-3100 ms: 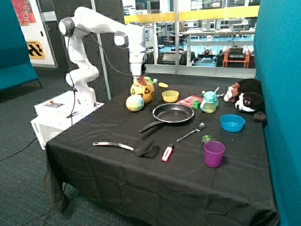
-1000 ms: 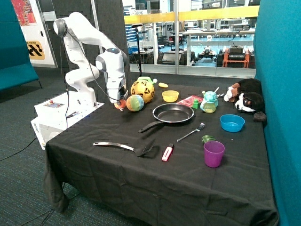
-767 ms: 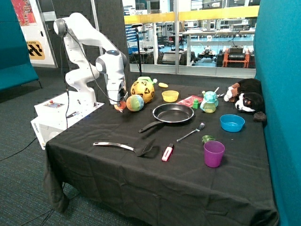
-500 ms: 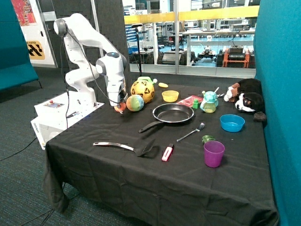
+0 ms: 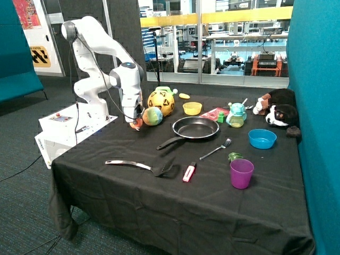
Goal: Sort the balls from left to right in order of size
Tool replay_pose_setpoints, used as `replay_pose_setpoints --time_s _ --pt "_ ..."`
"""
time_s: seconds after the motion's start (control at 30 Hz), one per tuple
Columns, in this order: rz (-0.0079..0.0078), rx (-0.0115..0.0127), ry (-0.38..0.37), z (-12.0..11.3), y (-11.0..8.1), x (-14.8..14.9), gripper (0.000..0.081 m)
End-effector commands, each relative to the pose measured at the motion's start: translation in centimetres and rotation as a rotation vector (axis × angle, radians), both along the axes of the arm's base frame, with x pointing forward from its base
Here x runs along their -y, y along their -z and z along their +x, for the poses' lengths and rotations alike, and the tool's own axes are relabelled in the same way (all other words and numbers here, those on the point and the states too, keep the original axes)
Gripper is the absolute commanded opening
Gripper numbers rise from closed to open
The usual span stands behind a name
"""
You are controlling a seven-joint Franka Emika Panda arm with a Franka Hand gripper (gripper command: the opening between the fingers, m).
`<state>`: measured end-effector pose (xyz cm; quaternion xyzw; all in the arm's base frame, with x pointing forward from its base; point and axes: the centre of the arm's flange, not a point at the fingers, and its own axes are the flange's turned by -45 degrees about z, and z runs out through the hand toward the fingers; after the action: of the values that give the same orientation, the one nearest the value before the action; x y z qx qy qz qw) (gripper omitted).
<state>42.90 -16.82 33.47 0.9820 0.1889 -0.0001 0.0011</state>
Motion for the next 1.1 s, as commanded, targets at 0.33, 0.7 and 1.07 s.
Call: replay_pose_setpoints --time_s 0.33,0.7,1.07 --pt "0.0021 -0.0002 0.008 0.2 2.2 -0.5 0.0" --pt "0.0021 -0.0002 0.006 1.0 1.8 -1.2 0.0647" --pt "0.0021 -0.0002 0.005 1.2 1.7 -0.9 0.0808"
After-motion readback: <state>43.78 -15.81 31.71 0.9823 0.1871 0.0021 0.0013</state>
